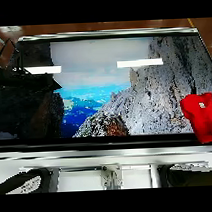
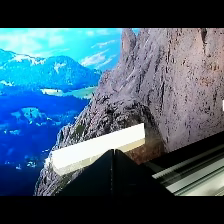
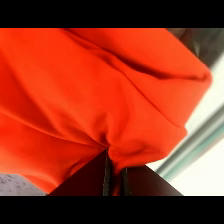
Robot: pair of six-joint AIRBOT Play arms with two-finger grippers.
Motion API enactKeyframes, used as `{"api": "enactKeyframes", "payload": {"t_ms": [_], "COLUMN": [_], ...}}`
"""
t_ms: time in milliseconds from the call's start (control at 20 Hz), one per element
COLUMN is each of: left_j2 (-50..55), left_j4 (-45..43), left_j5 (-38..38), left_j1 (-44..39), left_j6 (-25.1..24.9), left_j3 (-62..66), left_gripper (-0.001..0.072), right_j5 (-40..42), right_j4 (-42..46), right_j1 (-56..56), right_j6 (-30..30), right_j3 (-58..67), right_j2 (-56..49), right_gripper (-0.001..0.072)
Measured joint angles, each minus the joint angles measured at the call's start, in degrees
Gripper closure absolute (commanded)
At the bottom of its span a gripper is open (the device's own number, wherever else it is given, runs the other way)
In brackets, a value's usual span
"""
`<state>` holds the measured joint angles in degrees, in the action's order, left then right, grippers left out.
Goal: Fold the shirts.
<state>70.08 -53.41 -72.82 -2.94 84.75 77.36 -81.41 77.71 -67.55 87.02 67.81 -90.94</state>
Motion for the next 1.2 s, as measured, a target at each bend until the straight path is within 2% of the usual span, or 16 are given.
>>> {"api": "enactKeyframes", "payload": {"t_ms": [50, 100, 150, 300, 550, 600, 700, 800, 900, 950, 1000, 1050, 1100, 1200], "left_j2": [0.0, 0.0, 0.0, 0.0, 0.0, 0.0, 0.0, 0.0, 0.0, 0.1, 0.4, 1.0, 1.9, 4.4], "left_j4": [0.0, 0.0, 0.0, -0.2, -0.9, -1.1, -1.3, -2.9, -9.1, -13.6, -18.8, -23.0, -25.6, -27.9], "left_j5": [0.2, 0.3, 0.5, 0.8, 1.3, 1.7, 2.8, 3.9, 4.5, 4.4, 4.2, 3.4, 2.3, -1.2], "left_j1": [-0.1, -0.2, -0.2, -0.2, -0.2, -0.2, -0.2, -0.5, -2.3, -3.6, -5.2, -6.5, -7.5, -9.0], "left_j6": [0.0, 0.0, 0.0, 0.0, -2.5, -3.1, -4.0, -4.5, -4.5, -3.4, -1.4, 0.5, 1.9, 3.7], "left_j3": [-0.1, -0.1, -0.1, -0.1, -0.1, -0.1, 0.2, 1.1, 2.3, 2.7, 3.1, 3.3, 3.5, 3.6], "left_gripper": [0.0677, 0.0677, 0.0677, 0.0677, 0.0677, 0.0678, 0.0679, 0.0682, 0.068, 0.0676, 0.047, 0.0064, -0.0013, -0.0012], "right_j5": [0.8, 1.3, 1.6, 1.0, 0.9, 3.1, 10.7, 19.2, 24.2, 24.6, 23.8, 22.2, 19.8, 15.1], "right_j4": [0.7, 1.6, 2.1, 3.0, 9.8, 8.3, 0.8, -8.0, -13.5, -13.9, -13.0, -10.6, -7.6, -4.1], "right_j1": [-0.3, -0.4, -0.6, -0.7, -0.8, -0.4, 1.9, 7.2, 16.4, 22.2, 28.3, 33.6, 38.7, 46.0], "right_j6": [0.5, 1.1, 1.6, 1.9, 4.2, 4.9, 4.0, -0.8, -6.5, -8.4, -8.8, -8.2, -6.6, -3.5], "right_j3": [-1.7, -3.1, -4.4, -6.6, -5.1, -3.6, -0.6, 2.0, 3.8, 4.3, 4.7, 4.9, 5.0, 5.2], "right_j2": [1.0, 2.1, 3.0, 5.0, 14.3, 17.3, 23.3, 28.6, 32.5, 33.6, 33.9, 33.4, 32.4, 29.4], "right_gripper": [0.0584, 0.0342, 0.0236, 0.0236, 0.0243, 0.0276, 0.0277, 0.0277, 0.0274, 0.0193, 0.0051, 0.0035, 0.0036, 0.0036]}}
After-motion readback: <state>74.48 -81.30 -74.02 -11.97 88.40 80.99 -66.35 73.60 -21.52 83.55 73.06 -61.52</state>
